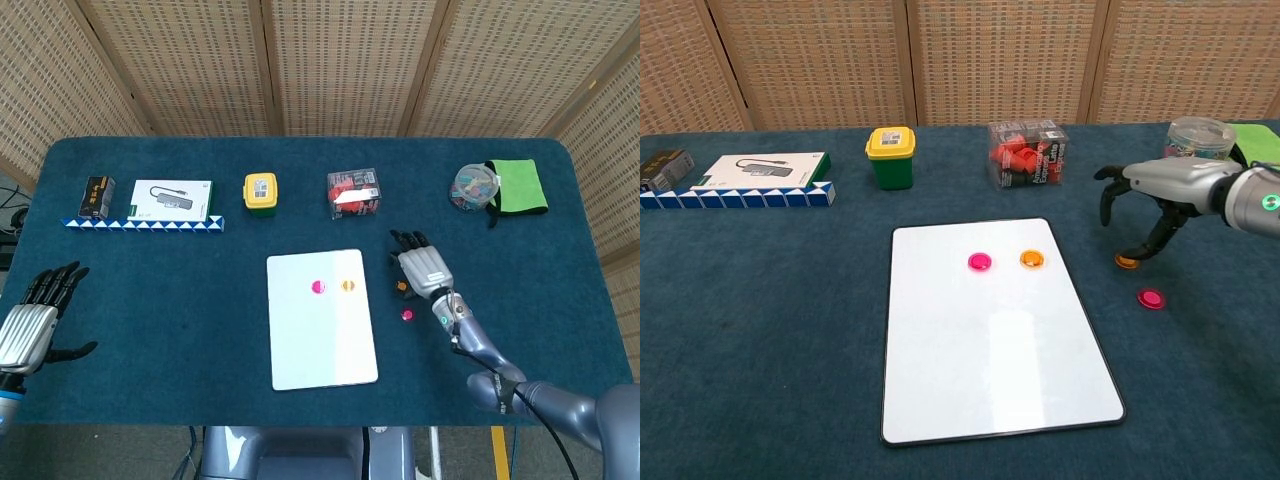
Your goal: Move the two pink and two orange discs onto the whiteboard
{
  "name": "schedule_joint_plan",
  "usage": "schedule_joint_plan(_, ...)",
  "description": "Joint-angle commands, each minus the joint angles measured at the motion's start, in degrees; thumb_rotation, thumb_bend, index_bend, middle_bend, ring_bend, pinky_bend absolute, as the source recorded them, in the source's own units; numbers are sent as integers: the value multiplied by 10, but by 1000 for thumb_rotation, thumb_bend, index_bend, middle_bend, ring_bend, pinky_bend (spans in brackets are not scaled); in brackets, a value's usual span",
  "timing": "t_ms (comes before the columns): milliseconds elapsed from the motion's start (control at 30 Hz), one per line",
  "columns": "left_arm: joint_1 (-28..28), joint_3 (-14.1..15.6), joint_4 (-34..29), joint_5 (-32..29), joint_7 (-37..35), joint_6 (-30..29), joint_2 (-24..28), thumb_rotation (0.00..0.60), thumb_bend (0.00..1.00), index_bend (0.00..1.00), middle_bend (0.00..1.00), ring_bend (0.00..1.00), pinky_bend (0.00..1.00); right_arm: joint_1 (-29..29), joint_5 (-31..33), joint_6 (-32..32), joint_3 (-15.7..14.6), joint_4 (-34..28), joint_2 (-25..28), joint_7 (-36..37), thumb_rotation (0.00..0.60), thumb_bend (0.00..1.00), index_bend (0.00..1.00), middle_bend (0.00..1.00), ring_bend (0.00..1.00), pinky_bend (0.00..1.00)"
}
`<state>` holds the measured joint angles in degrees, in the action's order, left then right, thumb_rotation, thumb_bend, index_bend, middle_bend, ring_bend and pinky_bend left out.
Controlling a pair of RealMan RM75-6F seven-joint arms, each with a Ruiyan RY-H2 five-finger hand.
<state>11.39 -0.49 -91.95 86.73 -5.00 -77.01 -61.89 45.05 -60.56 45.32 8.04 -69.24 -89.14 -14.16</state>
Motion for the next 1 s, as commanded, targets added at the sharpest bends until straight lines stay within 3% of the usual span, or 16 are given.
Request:
schedule_joint_plan(33,0,0,0,1,1,0,0,600,0,0,0,0,0,-12,-10,-1,-9,12,4,18,600,311,365,0,0,44)
schedule_joint_plan(433,2,0,-3,-1,4,3,0,600,0,0,0,0,0,-27,-53,4,-17,48,-12,67,600,311,385,0,0,44)
schedule_joint_plan(1000,1,-1,-2,-2,3,1,-1,600,0,0,0,0,0,-21,-69,-11,-11,98,-46,77,600,311,401,0,0,44)
